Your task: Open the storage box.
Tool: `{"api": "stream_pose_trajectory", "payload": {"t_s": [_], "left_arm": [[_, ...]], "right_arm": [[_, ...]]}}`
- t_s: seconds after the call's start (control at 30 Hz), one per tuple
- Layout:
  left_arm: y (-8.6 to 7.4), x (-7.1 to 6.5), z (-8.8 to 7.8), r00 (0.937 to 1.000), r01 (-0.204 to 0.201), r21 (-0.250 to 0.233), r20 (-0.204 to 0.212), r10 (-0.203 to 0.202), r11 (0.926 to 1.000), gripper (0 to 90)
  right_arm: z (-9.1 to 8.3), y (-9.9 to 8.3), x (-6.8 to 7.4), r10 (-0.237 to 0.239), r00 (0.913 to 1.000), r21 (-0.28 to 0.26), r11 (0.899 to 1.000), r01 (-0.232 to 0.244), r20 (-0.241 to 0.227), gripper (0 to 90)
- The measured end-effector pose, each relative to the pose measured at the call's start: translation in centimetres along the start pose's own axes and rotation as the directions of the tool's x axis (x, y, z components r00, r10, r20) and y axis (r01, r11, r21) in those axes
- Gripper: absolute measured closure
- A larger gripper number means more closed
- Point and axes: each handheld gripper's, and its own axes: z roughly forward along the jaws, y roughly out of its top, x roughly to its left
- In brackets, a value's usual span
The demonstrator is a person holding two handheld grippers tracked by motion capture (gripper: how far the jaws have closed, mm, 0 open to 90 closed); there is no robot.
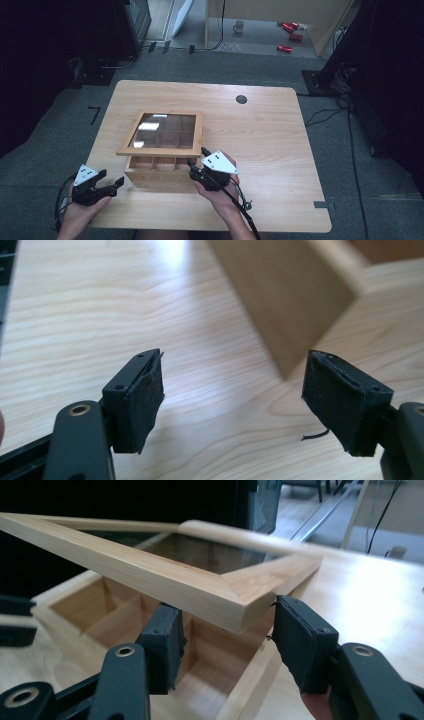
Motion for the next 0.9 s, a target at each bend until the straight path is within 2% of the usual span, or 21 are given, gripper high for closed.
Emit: {"api": "stream_pose_trajectory", "payload": {"t_s": [0.1, 0.27, 0.4, 0.57, 0.7, 0.77, 0.9], "left_arm": [[-0.3, 0.3, 0.4, 0.9994, 0.007, 0.025, -0.035, -0.006, 0.9997, 25.2], [-0.6, 0.4, 0.8, 0.9986, 0.017, 0.046, -0.051, -0.014, 0.9988, 25.3], [-0.8, 0.3, 1.1, 0.9981, 0.005, 0.058, -0.061, -0.001, 0.9983, 25.3], [-0.9, 0.2, 1.2, 0.9981, -0.006, 0.047, -0.06, 0.009, 0.9989, 25.3], [-1.0, 0.1, 1.3, 0.9986, -0.019, 0.039, -0.048, 0.021, 0.9991, 25.3], [-1.0, 0.1, 1.3, 0.999, -0.016, 0.032, -0.042, 0.017, 0.9994, 25.4], [-1.0, 0.1, 1.3, 0.9991, -0.013, 0.031, -0.04, 0.014, 0.9994, 25.4]], "right_arm": [[0.0, 1.3, -0.2, -0.017, 0.9998, -0.017, 1.0, 0.017, 0.007, 46.8], [0.4, 2.9, -0.7, -0.032, 0.9993, -0.031, 0.999, 0.032, 0.02, 46.7], [1.0, 5.0, -1.3, -0.045, 0.9987, -0.062, 0.997, 0.046, 0.026, 46.7], [1.5, 6.5, -2.0, -0.041, 0.9989, -0.086, 0.995, 0.043, 0.021, 46.6], [2.2, 7.7, -2.9, -0.031, 0.9995, -0.109, 0.994, 0.03, -0.006, 46.7], [3.0, 8.2, -3.5, -0.059, 0.9981, -0.093, 0.994, 0.06, 0.02, 47.0], [3.7, 8.6, -3.9, -0.083, 0.9965, -0.085, 0.993, 0.084, 0.014, 47.0]]}}
